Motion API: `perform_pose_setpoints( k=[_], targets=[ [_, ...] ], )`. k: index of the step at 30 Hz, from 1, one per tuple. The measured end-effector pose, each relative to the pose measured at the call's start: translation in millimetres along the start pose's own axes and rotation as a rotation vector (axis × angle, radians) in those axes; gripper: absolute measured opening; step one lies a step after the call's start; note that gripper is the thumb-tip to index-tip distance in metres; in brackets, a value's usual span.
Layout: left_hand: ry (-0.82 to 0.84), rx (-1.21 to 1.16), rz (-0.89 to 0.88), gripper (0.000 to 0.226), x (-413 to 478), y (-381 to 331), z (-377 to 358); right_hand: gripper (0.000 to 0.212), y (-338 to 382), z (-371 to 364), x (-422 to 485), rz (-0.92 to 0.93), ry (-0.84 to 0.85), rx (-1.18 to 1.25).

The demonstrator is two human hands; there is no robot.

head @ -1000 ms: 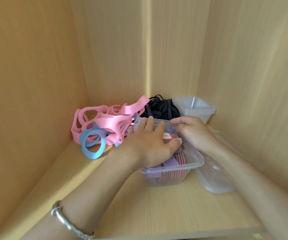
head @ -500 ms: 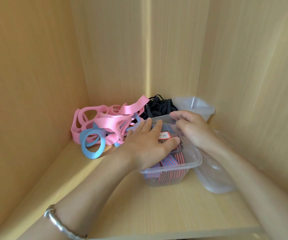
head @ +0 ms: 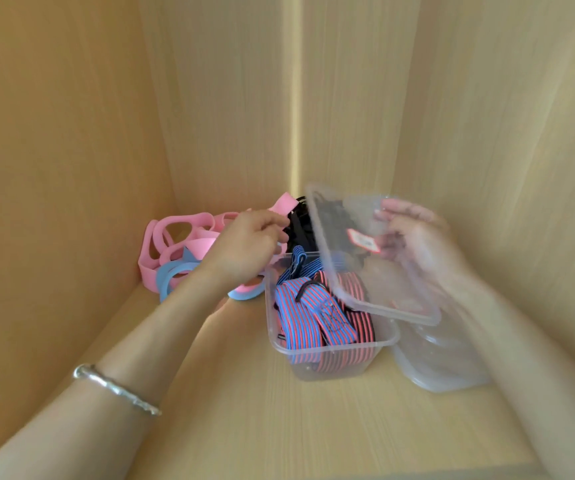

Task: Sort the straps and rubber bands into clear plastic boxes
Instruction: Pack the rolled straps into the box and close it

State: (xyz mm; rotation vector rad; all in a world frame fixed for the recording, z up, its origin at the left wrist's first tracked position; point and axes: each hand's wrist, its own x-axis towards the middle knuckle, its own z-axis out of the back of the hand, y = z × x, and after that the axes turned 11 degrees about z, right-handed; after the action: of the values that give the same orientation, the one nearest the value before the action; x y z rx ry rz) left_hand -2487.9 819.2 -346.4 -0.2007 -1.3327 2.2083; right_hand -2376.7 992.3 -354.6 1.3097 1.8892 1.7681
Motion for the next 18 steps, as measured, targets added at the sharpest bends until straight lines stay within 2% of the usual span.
perform_pose_setpoints(
  k=[2, 4, 6, 11, 14, 16, 18],
  targets=[
    [0.083, 0.083, -0.047, 0.023, 4.0, 4.2, 2.0, 0.027, 5.3, 13.3, 7.3, 0.028, -0.036, -0.057],
    [0.185, 0.112, -0.079, 0.027, 0.1, 7.7, 1.6, 0.032, 7.8, 27.4, 13.1, 0.015, -0.017, -0.156],
    [0.244, 0.135, -0.122, 0.019, -1.7, 11.6, -1.0, 0.034, 8.6, 37.0, 16.8, -0.027, 0.019, -0.243],
    [0.218, 0.191, -0.211, 0.013, -5.9, 12.8, -2.8, 0.027, 0.2, 48.8, 24.1, -0.120, 0.092, -0.424],
    [0.196, 0.202, -0.194, 0.025, -7.2, 12.3, -3.8, 0.020, -8.3, 55.1, 28.3, -0.110, 0.140, -0.579],
    [0.191, 0.204, -0.161, 0.029, -5.7, 13.8, -3.6, 0.030, -13.0, 57.4, 29.1, -0.077, 0.157, -0.714],
    [0.239, 0.161, -0.144, 0.021, -4.3, 15.6, -1.2, 0.033, -17.7, 57.0, 29.1, -0.042, 0.149, -0.794]
  ],
)
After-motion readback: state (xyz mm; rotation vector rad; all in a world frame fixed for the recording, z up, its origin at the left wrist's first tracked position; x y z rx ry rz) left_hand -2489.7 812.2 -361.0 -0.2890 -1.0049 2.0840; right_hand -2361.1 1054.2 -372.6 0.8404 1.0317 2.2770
